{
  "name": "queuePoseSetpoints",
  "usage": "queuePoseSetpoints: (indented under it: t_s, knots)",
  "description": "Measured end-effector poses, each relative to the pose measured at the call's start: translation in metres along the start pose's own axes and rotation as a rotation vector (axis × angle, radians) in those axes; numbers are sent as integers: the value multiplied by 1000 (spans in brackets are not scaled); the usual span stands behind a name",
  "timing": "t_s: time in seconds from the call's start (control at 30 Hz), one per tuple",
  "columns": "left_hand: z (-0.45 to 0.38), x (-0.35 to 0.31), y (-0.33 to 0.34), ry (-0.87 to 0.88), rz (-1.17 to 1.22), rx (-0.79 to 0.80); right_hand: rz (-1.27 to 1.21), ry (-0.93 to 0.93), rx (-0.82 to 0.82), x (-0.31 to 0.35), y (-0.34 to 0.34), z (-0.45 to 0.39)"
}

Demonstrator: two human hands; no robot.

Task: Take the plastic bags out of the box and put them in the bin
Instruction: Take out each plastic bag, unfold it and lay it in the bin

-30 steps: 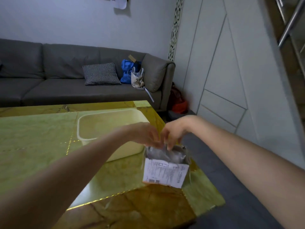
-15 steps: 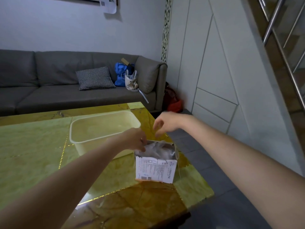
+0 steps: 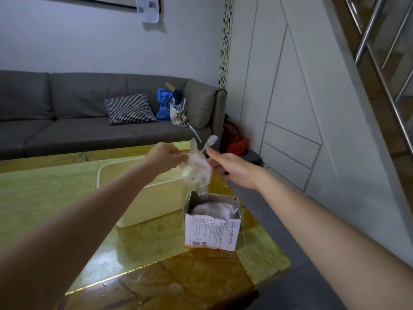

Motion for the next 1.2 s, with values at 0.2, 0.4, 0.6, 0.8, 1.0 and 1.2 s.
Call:
queuePoseSetpoints:
  t_s: [0.2,0.4,0.6,0.8,1.0,1.2]
  knots:
    - [7,-1,-2,-86,299,14,-62,-51,-115,1,18,-4]
    - [8,4,-23,-156,462,-48,-261,-7,-285,5,10,1]
    - [12,6,-19,-167,449,38,-266,98,-390,0,5,0]
    - [19,3,-15,-215,449,358,-116,-70,-358,9,10,-2]
    - [20,2,-19,-119,603,508,220,-114,-151,27,14,-2]
    - [12,3,-12,-215,709,101,131,32,-664,13,6,-16]
Point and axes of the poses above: each hand's wrist, its own z-axis away from the middle knuckle, its own y-axis out of the palm, x = y × z, the point moved 1 cm from there along -z, towards the middle knuckle, and after that the axes turned 10 degrees about -y, right-handed, at the moved point
